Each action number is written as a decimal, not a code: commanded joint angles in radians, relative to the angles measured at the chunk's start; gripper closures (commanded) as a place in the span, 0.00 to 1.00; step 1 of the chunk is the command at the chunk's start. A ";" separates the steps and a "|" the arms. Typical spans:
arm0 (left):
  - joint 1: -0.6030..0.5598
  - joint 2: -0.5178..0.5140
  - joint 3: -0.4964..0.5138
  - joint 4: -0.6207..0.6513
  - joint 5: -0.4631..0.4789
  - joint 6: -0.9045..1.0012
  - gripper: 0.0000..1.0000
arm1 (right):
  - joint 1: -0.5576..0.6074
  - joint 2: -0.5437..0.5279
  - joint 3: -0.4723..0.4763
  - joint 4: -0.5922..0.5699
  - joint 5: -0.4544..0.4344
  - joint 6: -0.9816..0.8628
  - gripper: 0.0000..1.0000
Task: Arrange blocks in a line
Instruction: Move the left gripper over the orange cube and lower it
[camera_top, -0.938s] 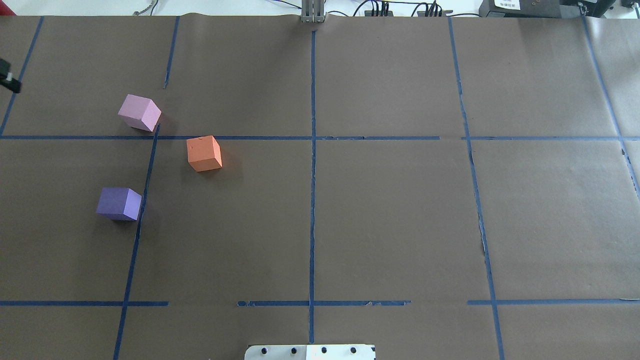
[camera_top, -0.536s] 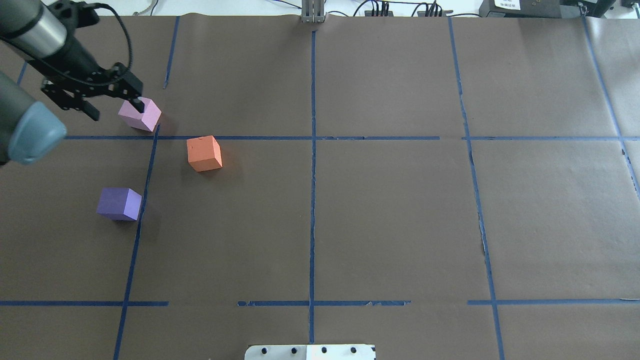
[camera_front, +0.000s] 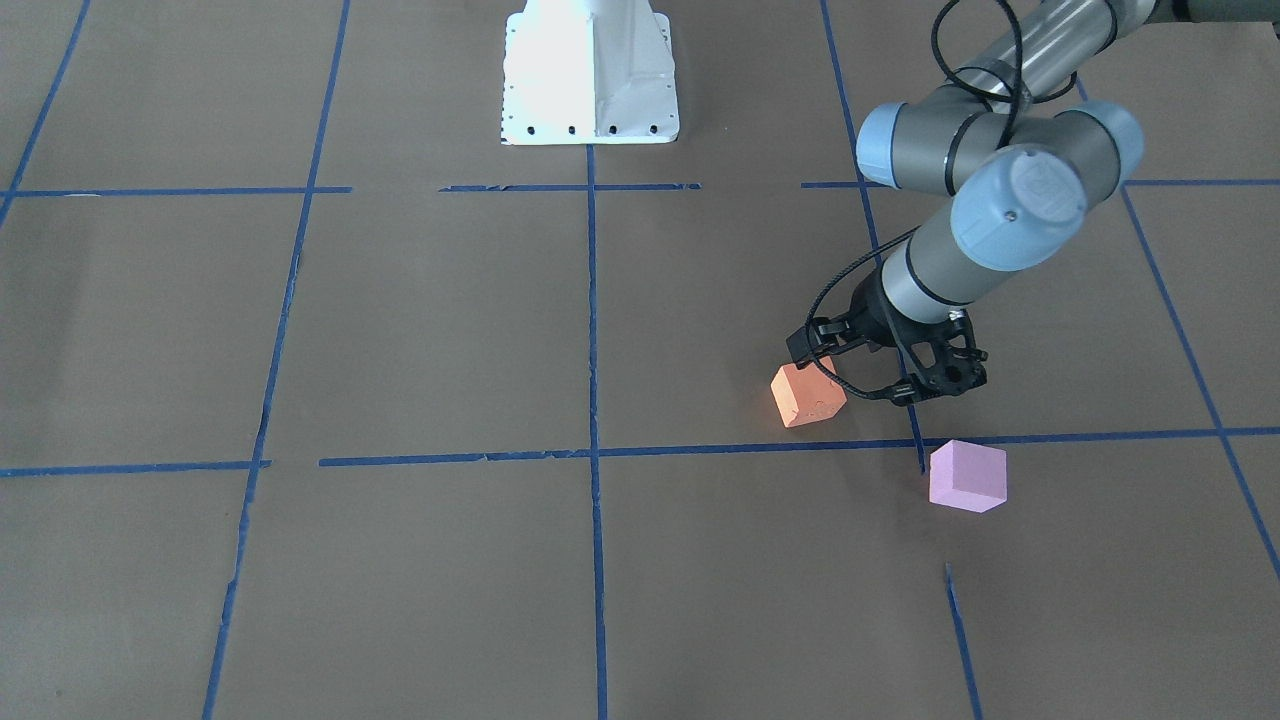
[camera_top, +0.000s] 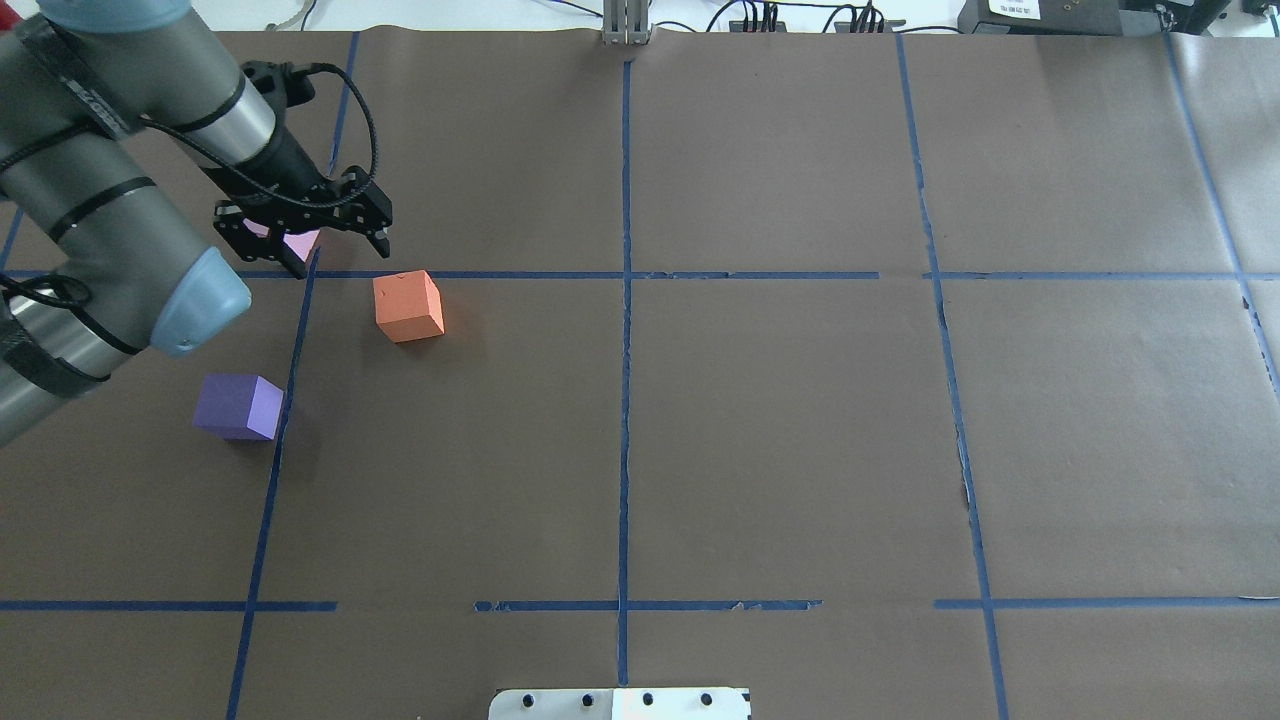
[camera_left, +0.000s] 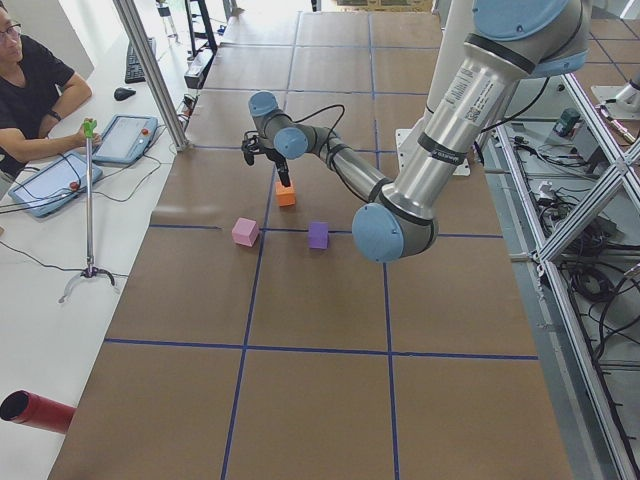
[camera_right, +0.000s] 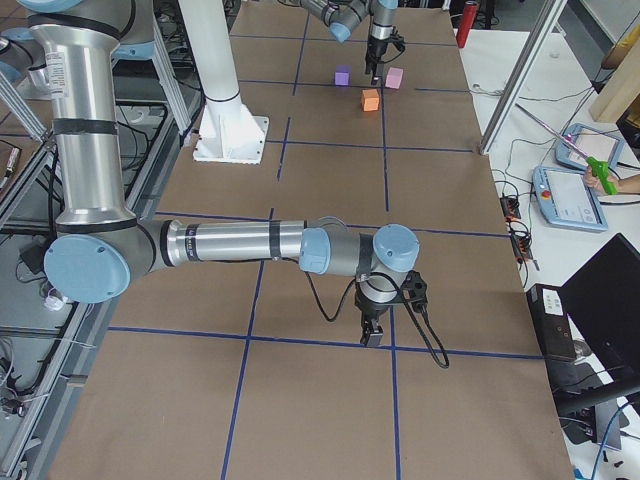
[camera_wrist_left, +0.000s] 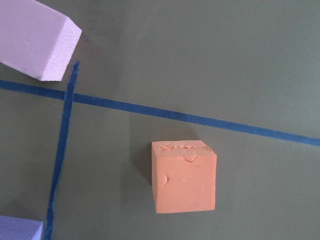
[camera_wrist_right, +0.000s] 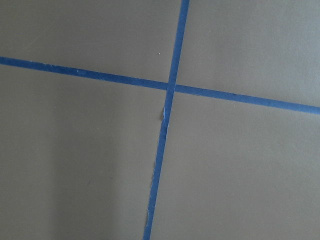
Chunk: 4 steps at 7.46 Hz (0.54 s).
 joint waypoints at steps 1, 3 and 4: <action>0.037 -0.016 0.031 -0.020 0.049 -0.080 0.00 | 0.000 0.000 0.000 0.000 0.000 0.000 0.00; 0.054 -0.031 0.058 -0.028 0.101 -0.084 0.00 | 0.000 0.000 0.000 0.000 0.000 0.000 0.00; 0.071 -0.031 0.060 -0.028 0.135 -0.085 0.00 | 0.000 0.000 0.000 0.000 0.000 0.000 0.00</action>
